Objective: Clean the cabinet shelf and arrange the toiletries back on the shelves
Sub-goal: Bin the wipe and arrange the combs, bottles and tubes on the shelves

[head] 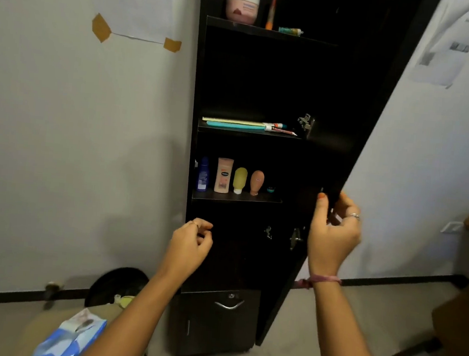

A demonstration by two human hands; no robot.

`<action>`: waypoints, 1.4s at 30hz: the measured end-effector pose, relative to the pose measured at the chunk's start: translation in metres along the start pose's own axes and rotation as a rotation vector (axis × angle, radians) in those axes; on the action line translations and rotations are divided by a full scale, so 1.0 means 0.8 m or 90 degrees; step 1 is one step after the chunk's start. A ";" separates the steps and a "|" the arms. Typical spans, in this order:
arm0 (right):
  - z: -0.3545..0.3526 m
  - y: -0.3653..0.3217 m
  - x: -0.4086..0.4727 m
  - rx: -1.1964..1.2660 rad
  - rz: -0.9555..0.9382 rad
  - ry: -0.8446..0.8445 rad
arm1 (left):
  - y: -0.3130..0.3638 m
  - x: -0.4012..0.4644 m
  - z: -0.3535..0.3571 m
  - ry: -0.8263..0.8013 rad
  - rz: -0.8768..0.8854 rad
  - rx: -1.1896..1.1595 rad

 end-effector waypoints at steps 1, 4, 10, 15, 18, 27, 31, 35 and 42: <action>0.014 -0.004 -0.006 0.018 0.005 -0.013 | 0.006 0.003 0.002 -0.024 0.019 -0.012; 0.057 -0.013 -0.023 0.044 0.015 -0.045 | 0.026 0.012 0.007 -0.099 0.081 -0.030; 0.165 -0.027 -0.047 -0.029 -0.002 -0.081 | 0.048 0.056 0.005 -0.179 0.142 -0.031; 0.251 -0.024 -0.064 -0.037 -0.022 -0.085 | 0.041 0.111 -0.030 -0.087 0.141 -0.067; 0.285 -0.022 -0.073 -0.042 -0.053 -0.102 | 0.035 0.137 -0.047 -0.037 0.175 -0.051; 0.316 -0.015 -0.062 -0.147 -0.156 -0.254 | 0.026 0.174 -0.051 -0.043 0.164 -0.054; 0.340 -0.006 -0.052 -0.238 -0.190 -0.333 | 0.023 0.193 -0.050 -0.085 0.128 -0.046; 0.362 -0.001 -0.046 -0.375 -0.262 -0.395 | 0.022 0.210 -0.045 -0.155 0.068 -0.048; 0.403 0.018 -0.031 -0.360 -0.272 -0.473 | 0.036 0.238 -0.040 -0.188 0.024 -0.011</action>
Point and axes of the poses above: each hand's wrist, its own x-axis towards the middle knuckle, its own z-axis out of the palm, y = z × x, the point moved 4 cm from there along x, towards the middle knuckle, and after that the axes turned 14 degrees about -z, right-handed, at the moved point
